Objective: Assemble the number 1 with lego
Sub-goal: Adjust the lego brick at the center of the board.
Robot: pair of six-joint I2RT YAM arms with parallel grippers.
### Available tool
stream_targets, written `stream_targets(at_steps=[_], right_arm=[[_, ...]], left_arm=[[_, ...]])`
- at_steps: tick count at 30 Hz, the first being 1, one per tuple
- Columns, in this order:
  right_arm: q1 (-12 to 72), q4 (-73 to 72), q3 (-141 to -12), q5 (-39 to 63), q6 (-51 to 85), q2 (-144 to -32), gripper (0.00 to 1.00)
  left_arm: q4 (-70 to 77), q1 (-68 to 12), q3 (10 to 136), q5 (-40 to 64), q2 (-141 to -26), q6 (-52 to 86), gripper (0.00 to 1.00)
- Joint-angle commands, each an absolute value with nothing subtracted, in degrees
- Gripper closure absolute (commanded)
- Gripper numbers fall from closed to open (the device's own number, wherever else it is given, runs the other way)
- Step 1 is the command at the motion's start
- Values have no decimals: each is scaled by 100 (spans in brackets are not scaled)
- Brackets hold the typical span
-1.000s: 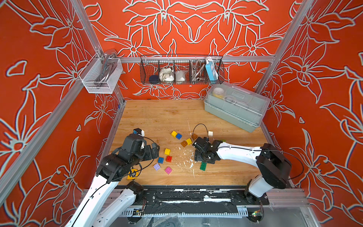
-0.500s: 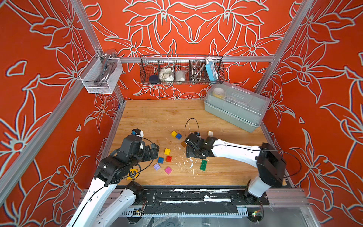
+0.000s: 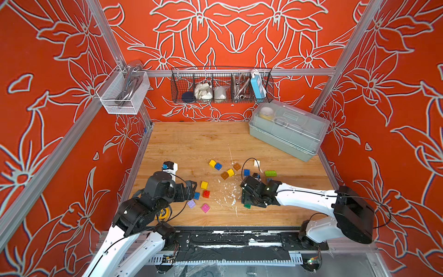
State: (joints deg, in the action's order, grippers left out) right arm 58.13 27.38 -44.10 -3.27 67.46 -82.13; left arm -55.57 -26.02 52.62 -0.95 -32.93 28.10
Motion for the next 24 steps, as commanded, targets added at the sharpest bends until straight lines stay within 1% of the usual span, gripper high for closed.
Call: stream_targets(at_steps=[1,5,12,16,20,22,24], right_arm=[[5818,2339,-4370,-165,6814,-8368,23],[5821,2326,-4675,-211,6462,-8674,23],[5846,2862,-6004,-293,5672,-9676,24],[5884,2996,-6556,-208,5354,-9990,24],[5980,3446,-6676,-452,5350,-9730,25],[6047,3583,-6460,-561,5529,-9367,25],[6137,3369,-6094,-426,5744,-8999,25]], left_arm=[[-5445,-2670,5294,-41,-3258,2718,1],[-5337,-2698,5241,289,-3254,2636,1],[-5300,-2707,5194,180,-3016,2657,1],[-5299,-2707,5189,192,-3048,2653,1],[-5295,-2707,5196,233,-3133,2641,1],[-5294,-2707,5200,254,-3149,2645,1],[-5282,-2707,5190,270,-3145,2644,1]])
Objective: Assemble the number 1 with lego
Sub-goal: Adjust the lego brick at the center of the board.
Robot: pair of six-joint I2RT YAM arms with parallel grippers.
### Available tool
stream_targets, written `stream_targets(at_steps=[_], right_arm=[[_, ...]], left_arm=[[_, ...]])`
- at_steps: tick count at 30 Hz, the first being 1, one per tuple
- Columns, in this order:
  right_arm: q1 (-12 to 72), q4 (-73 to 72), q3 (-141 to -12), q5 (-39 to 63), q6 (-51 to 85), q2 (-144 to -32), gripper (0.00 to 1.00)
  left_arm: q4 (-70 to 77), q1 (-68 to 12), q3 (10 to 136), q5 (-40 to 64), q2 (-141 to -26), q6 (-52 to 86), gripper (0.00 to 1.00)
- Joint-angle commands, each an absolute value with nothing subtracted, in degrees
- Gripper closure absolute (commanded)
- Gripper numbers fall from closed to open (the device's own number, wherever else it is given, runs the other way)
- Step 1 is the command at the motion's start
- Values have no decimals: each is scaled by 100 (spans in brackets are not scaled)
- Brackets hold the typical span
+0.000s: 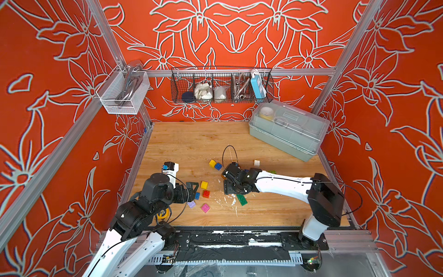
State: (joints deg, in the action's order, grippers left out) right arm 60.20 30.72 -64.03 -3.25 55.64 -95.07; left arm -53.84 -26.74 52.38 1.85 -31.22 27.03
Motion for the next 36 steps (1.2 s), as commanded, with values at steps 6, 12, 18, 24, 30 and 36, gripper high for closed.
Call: stream_targets(at_steps=[6,12,18,24,30,36], right_arm=[[6463,2203,-5285,270,6190,-8861,25],[6753,1717,-5264,393,6426,-9353,26],[6766,1640,-4812,154,6752,-9330,26],[6581,2371,-4549,-396,6791,-8905,26],[6113,2682,-4228,-736,6444,-8368,25],[5602,2780,-4294,-744,5751,-8101,24]], left_arm=[[-5273,-2707,5179,280,-3114,2637,1],[-5297,-2751,5182,242,-3131,2654,1],[-5333,-2878,5186,154,-3124,2681,1],[-5353,-2979,5199,73,-3086,2714,1],[-5361,-3006,5196,48,-3095,2717,1],[-5357,-3015,5197,46,-3133,2716,1]])
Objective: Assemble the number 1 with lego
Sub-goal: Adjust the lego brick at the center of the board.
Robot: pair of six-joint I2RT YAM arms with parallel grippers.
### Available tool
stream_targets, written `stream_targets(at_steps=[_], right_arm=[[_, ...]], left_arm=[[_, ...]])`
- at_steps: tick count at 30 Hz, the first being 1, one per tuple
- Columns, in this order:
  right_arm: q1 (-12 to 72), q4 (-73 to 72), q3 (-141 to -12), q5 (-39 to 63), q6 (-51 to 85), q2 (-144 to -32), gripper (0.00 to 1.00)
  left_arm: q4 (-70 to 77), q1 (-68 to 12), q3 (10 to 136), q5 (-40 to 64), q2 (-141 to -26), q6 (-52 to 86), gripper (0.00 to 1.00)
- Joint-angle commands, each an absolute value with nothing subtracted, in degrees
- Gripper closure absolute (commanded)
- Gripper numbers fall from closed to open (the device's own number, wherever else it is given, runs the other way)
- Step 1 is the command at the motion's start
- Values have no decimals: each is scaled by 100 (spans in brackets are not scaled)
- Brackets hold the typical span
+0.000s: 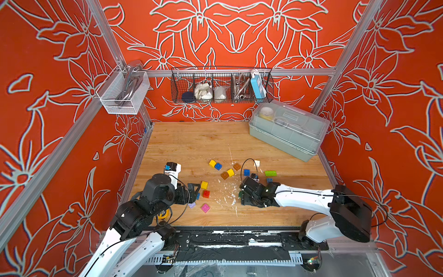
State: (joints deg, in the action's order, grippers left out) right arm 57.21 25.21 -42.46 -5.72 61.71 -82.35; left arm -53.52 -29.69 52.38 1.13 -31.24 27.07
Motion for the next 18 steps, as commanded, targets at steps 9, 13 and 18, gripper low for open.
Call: stream_targets(at_steps=[9,13,18], right_arm=[[5590,3612,-4786,-700,6495,-8031,10],[5599,3448,-4934,-669,7105,-8261,9],[5616,4072,-5761,-901,7185,-9019,6]], left_arm=[[-5344,-3015,5193,70,-3129,2722,1],[-5344,-3015,5192,79,-3105,2717,1],[-5331,-3023,5183,88,-3045,2716,1]])
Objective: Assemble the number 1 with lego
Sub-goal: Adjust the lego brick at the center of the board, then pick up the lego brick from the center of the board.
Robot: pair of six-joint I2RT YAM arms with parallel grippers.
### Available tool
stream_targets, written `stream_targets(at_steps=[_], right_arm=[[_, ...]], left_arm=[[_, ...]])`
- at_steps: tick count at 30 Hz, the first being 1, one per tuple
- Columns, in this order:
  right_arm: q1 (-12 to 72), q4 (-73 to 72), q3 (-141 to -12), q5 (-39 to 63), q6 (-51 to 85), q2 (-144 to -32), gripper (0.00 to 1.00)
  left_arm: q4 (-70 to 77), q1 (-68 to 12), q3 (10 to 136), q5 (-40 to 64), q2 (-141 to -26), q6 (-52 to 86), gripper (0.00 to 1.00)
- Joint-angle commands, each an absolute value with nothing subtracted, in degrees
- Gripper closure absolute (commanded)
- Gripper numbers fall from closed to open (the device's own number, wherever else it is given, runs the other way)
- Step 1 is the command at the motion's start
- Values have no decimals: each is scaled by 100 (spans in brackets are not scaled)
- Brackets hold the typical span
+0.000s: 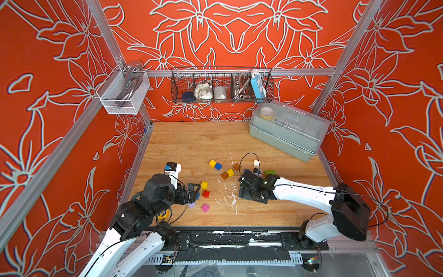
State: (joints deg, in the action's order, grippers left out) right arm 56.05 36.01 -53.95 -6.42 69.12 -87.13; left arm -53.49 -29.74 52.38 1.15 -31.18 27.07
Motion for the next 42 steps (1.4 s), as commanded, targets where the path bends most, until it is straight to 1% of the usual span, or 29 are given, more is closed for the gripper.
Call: stream_targets(at_steps=[1,3,9,19,23,25,32,34,38,42], right_arm=[[5624,4201,-5918,-945,7205,-9166,6],[5627,4374,-6116,-1046,7296,-9388,5],[5643,4275,-6052,-1143,7611,-9530,4],[5643,4092,-6307,-854,7468,-10129,5],[5642,3950,-6159,-810,7497,-10112,11],[5643,3873,-6134,-766,7464,-10115,17],[5747,3929,-6343,-759,7287,-10252,31],[5757,3995,-6494,-755,7107,-10366,36],[5792,3975,-6926,-638,6378,-10601,41],[5793,4146,-7417,-631,5766,-10817,41]], left_arm=[[-5331,-3036,5178,96,-3036,2713,1],[-5326,-3037,5182,97,-3027,2710,1],[-5318,-3059,5176,112,-2997,2712,1],[-5309,-3092,5168,125,-2954,2704,1],[-5306,-3111,5160,97,-2927,2712,1],[-5309,-3118,5164,97,-2935,2707,1],[-5325,-3129,5160,55,-2927,2727,1],[-5325,-3129,5168,53,-2935,2728,1],[-5323,-3138,5174,44,-2937,2729,1],[-5331,-3146,5175,38,-2952,2729,1]])
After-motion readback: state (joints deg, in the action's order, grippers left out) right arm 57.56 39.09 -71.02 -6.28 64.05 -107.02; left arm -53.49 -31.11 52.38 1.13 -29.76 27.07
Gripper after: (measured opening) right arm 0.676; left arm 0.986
